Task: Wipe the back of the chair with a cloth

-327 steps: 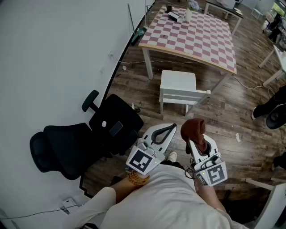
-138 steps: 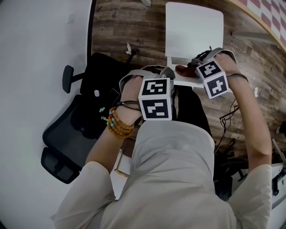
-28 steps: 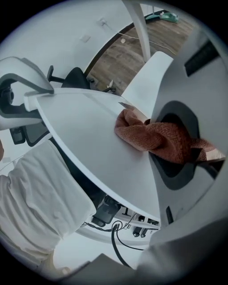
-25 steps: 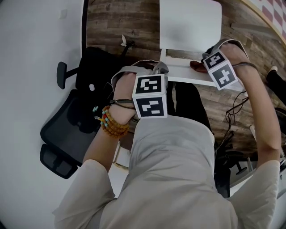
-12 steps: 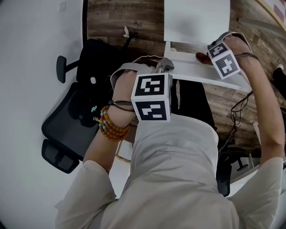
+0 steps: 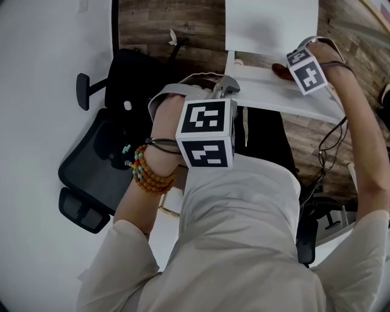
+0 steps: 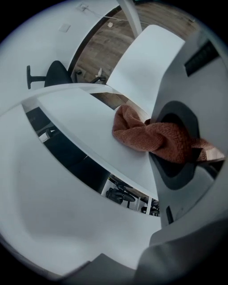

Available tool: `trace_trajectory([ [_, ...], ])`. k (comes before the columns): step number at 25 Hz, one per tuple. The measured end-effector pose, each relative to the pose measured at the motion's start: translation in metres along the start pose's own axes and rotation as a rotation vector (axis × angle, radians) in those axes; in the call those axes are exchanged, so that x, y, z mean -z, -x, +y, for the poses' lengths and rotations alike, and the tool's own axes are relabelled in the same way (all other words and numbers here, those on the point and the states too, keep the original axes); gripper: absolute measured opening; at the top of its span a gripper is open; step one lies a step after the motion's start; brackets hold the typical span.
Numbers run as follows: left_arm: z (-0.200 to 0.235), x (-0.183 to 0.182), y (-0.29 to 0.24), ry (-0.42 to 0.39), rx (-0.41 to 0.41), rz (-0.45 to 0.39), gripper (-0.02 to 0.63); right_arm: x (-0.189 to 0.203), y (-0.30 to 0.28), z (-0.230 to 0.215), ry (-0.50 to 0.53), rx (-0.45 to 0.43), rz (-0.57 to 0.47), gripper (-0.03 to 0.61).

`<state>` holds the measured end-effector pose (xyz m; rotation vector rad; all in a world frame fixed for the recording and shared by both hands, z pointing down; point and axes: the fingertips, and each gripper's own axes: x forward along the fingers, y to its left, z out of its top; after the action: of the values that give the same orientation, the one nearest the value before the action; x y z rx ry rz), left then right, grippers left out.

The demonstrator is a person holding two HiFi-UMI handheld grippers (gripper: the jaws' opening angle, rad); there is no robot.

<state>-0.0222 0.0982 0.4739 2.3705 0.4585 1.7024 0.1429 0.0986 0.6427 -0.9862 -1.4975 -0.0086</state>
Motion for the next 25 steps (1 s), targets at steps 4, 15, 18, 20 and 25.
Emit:
trace_trajectory([
  [4,0.000,0.001,-0.001,-0.001,0.003,0.008,0.218,0.007,-0.006,0.002,-0.015,-0.010,0.004,0.078],
  [15,-0.001,0.003,-0.004,0.009,0.013,0.007,0.222,0.010,0.007,0.023,-0.055,0.004,-0.029,0.078],
  [18,-0.002,0.003,-0.006,0.006,0.014,0.012,0.222,0.008,0.018,0.033,-0.049,0.010,-0.034,0.078],
  [20,-0.002,0.003,-0.007,0.005,0.017,0.014,0.224,0.006,0.027,0.039,-0.042,0.018,-0.040,0.078],
  [25,-0.002,0.003,-0.010,0.007,0.022,0.019,0.225,0.001,0.048,0.058,-0.029,0.027,-0.033,0.078],
])
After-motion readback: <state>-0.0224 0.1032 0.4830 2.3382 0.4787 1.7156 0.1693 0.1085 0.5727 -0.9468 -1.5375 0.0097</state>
